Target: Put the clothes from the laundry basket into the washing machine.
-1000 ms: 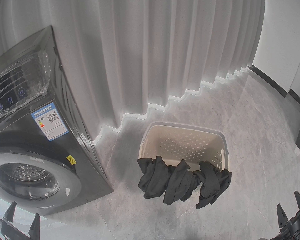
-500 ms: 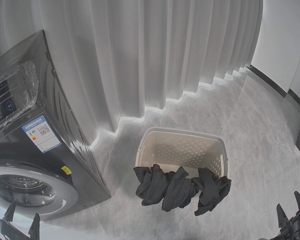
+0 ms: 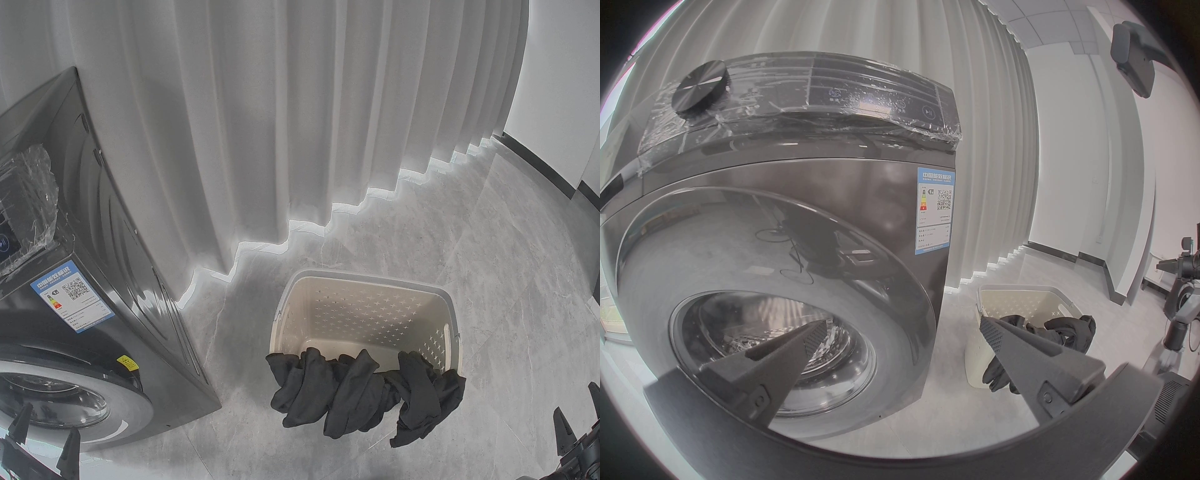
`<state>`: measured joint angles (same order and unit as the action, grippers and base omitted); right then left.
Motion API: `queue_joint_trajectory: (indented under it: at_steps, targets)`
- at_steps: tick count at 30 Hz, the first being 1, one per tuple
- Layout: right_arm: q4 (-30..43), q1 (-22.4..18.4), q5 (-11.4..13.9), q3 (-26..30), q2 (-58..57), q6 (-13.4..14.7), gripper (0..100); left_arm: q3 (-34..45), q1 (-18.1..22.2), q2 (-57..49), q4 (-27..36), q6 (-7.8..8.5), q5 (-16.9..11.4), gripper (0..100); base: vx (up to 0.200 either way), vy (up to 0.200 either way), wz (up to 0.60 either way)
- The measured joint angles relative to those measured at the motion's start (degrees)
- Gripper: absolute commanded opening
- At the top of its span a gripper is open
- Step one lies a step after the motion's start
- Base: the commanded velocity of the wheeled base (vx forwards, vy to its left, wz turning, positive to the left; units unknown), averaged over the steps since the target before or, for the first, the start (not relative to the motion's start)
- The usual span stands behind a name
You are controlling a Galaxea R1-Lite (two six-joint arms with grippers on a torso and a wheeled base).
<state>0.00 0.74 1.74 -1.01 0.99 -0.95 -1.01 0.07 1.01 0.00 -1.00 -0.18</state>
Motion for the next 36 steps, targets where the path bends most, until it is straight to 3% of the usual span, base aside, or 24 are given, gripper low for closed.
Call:
queue_joint_trajectory:
  at_steps: [6,12,27,36]
  targets:
    - [0.00,0.05,0.00,0.00,0.00,0.00,100,0.00,0.02,0.00,0.00,-0.09,0.00,100,0.000,0.000,0.00]
    - [0.00,0.00,0.00,0.00,0.00,0.00,100,0.00,0.02,0.00,0.00,0.11,0.00,100,0.000,-0.200,0.00]
    - [0.00,0.00,-0.02,0.00,0.00,0.02,100,0.00,0.02,0.00,0.00,0.02,0.00,100,0.000,0.000,0.00]
    - [0.00,0.02,0.00,0.00,-0.02,0.00,100,0.00,0.02,0.00,0.00,0.11,0.07,100,0.133,0.000,0.00]
